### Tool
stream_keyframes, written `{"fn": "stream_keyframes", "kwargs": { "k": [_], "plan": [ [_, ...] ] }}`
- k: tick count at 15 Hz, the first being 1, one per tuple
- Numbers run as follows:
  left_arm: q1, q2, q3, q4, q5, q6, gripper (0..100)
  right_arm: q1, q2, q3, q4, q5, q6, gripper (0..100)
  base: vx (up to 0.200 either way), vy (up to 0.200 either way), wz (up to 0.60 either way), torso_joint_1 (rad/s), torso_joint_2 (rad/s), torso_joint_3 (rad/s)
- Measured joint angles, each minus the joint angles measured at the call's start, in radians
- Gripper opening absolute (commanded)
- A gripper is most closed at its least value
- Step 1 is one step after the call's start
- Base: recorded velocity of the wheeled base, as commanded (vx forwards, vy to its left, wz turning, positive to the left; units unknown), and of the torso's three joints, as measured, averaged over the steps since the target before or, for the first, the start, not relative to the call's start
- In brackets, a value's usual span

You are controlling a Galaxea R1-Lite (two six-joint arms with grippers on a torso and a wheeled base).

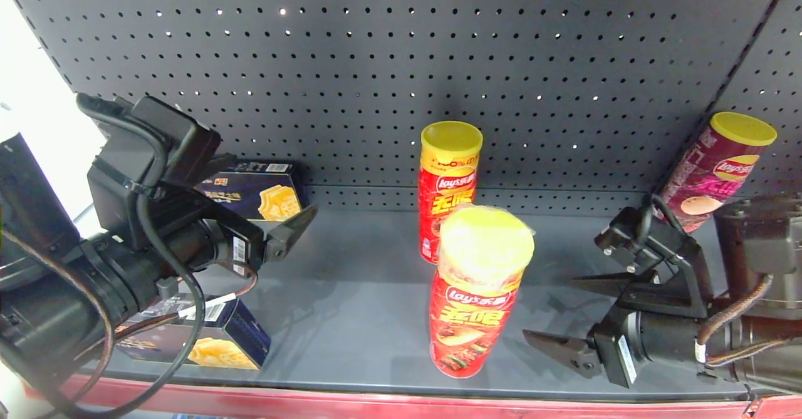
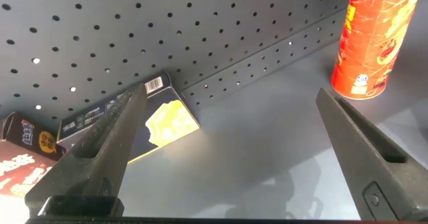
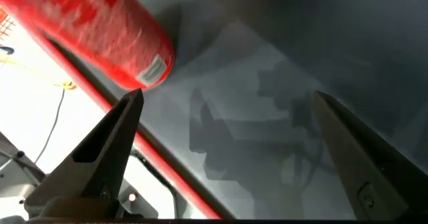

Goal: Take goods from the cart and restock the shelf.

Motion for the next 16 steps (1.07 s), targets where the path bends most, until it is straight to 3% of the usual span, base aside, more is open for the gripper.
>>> {"fn": "stream_keyframes", "kwargs": {
  "k": [16],
  "plan": [
    [0.003, 0.007, -0.007, -0.001, 0.0, 0.0, 100, 0.021, 0.114, -0.085, -0.001, -0.016, -0.001, 100, 0.0, 0.0, 0.0, 0.0, 0.0, 0.0]
  ]
}}
